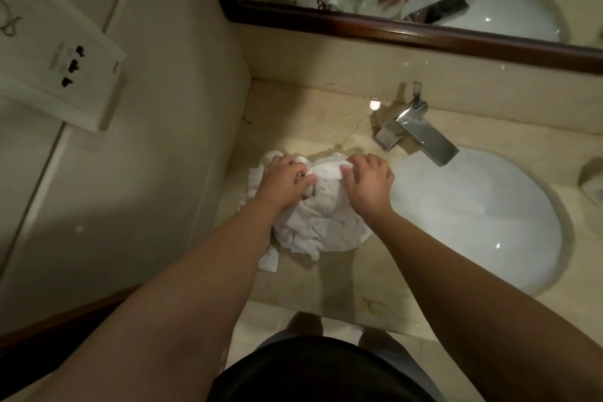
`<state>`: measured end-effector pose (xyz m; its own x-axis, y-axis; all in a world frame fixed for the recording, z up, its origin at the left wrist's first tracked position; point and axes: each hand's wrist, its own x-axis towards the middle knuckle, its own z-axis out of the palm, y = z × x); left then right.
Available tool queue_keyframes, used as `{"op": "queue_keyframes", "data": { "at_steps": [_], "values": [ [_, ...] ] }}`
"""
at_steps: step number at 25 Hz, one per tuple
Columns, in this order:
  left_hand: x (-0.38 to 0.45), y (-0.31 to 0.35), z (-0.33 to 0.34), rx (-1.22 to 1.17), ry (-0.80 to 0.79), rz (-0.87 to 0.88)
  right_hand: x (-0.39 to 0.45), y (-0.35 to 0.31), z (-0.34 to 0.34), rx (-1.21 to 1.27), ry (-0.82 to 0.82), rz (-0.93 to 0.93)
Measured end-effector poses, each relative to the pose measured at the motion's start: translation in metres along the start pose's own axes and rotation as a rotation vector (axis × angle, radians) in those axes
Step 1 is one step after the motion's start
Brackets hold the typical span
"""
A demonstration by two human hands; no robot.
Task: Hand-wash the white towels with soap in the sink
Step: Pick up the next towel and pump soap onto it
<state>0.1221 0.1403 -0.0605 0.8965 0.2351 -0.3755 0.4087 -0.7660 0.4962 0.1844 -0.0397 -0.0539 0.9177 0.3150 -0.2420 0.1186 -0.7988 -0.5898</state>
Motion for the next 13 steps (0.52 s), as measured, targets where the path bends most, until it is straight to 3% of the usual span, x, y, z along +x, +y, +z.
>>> {"op": "queue_keyframes", "data": {
  "at_steps": [4, 10, 13],
  "values": [
    [-0.022, 0.003, -0.018, -0.288, 0.045, -0.061, -0.005, -0.019, -0.021, 0.241, -0.094, -0.011],
    [-0.058, 0.035, -0.069, -0.577, 0.249, -0.194, -0.007, -0.062, -0.056, 0.491, -0.089, -0.057],
    [-0.077, 0.048, -0.102, -0.585, 0.279, -0.181, -0.009, -0.078, -0.083, 0.615, -0.059, -0.097]
  ]
}}
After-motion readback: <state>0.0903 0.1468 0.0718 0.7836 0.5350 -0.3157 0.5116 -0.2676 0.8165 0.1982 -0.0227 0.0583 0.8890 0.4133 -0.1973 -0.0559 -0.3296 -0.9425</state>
